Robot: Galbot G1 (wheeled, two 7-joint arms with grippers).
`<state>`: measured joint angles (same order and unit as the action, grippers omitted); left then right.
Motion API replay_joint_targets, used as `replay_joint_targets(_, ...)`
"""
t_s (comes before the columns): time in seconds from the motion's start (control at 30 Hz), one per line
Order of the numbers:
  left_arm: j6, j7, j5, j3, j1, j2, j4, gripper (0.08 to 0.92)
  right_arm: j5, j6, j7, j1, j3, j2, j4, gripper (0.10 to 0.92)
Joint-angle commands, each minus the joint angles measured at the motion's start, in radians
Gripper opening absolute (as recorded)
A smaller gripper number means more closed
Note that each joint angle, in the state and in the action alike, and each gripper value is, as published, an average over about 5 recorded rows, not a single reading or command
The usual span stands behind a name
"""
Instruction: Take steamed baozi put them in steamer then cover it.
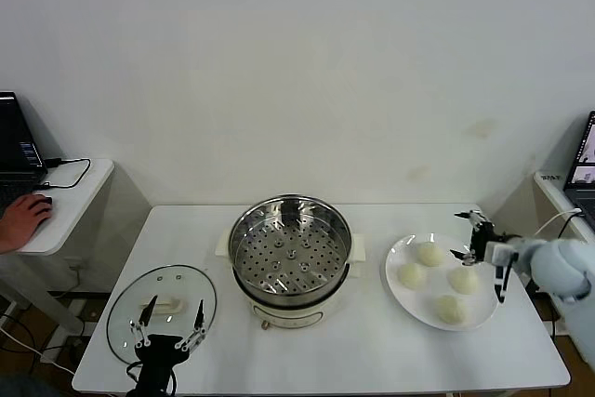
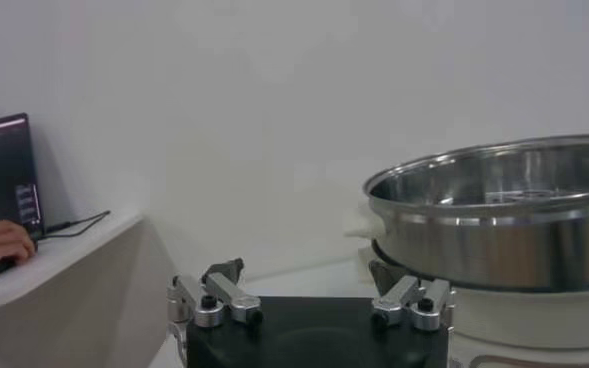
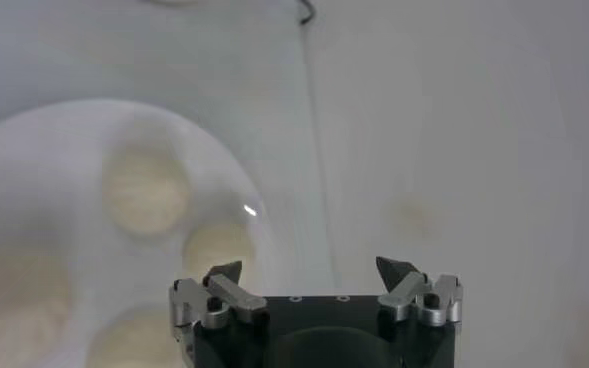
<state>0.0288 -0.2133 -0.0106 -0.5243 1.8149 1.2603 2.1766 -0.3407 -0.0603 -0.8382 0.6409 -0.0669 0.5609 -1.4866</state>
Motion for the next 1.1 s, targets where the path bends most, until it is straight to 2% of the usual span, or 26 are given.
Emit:
replay_joint_targets(0.03, -0.003, -0.001, 0.008, -0.003, -0.004, -0.002, -0.002, 0.823, 0.056, 0.025, -0.201, -0.412, 0.449, -0.046, 0.217, 0.823)
replay_joint_targets(0.37, -0.003, -0.004, 0.006, -0.016, -0.022, -0.014, -0.03, 0.823, 0.08, 0.02, -0.206, -0.535, 0.627, 0.088, 0.368, 0.823)
replay_joint_targets(0.73, -0.002, -0.003, 0.003, -0.031, -0.025, -0.019, -0.045, 0.823, 0.034, 0.001, -0.173, -0.542, 0.662, 0.24, 0.513, 0.823)
replay_joint_targets(1.1, -0.006, 0.005, 0.007, -0.025, -0.035, -0.013, -0.039, 0.823, 0.007, -0.013, -0.164, -0.532, 0.657, 0.29, 0.576, 0.823)
